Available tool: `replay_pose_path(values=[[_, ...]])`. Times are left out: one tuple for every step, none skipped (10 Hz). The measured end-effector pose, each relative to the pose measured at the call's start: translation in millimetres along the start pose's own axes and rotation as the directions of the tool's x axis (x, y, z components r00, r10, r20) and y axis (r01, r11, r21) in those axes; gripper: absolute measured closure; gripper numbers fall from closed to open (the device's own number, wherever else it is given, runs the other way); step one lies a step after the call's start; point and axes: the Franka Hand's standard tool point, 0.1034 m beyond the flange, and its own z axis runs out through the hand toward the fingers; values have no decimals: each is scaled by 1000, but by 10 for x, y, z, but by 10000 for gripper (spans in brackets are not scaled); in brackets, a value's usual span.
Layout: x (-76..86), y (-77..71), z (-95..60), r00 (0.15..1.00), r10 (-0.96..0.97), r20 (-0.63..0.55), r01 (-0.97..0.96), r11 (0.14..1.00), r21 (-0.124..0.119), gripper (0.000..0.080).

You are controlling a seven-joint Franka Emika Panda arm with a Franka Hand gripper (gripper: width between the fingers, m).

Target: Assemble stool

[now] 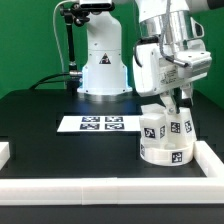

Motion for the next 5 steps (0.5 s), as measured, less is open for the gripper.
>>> replay_pose_path(values=[[-1, 1, 0, 1000, 0, 0, 0, 1000, 0, 241], [-32, 4, -43, 1000, -4, 8, 4, 1000, -1, 241], [-63, 3, -125, 1000, -17, 22, 17, 1000, 3, 166], [-100, -16, -219, 999, -34, 38, 34, 999, 11, 155], [-122, -34, -261, 997, -66, 46, 66, 998, 16, 155]])
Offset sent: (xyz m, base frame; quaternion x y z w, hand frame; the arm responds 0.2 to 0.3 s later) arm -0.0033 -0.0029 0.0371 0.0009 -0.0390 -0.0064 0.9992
